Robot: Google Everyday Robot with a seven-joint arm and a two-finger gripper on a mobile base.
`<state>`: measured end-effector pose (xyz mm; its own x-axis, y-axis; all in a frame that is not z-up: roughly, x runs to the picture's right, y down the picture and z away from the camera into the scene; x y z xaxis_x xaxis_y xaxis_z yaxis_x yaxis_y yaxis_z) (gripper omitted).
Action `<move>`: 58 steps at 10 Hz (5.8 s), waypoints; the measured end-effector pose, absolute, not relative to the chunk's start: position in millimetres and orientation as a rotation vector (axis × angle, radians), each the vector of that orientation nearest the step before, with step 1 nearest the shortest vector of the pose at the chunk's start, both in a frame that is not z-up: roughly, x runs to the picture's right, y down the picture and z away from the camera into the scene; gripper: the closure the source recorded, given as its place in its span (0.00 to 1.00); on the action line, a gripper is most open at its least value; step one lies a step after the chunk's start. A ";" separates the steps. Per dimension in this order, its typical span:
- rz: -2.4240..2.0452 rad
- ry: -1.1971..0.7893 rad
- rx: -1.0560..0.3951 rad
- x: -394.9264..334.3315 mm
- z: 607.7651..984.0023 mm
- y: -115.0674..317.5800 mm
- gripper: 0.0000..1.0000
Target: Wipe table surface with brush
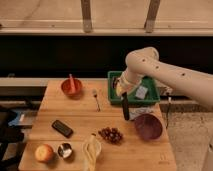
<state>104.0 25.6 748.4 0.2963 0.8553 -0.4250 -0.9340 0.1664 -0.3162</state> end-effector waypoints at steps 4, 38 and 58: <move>0.987 0.105 -0.602 75.4 731.1 65.4 0.87; 0.701 0.331 -0.838 44.3 797.1 180.8 0.87; 0.717 0.344 -0.808 47.4 801.7 173.6 0.87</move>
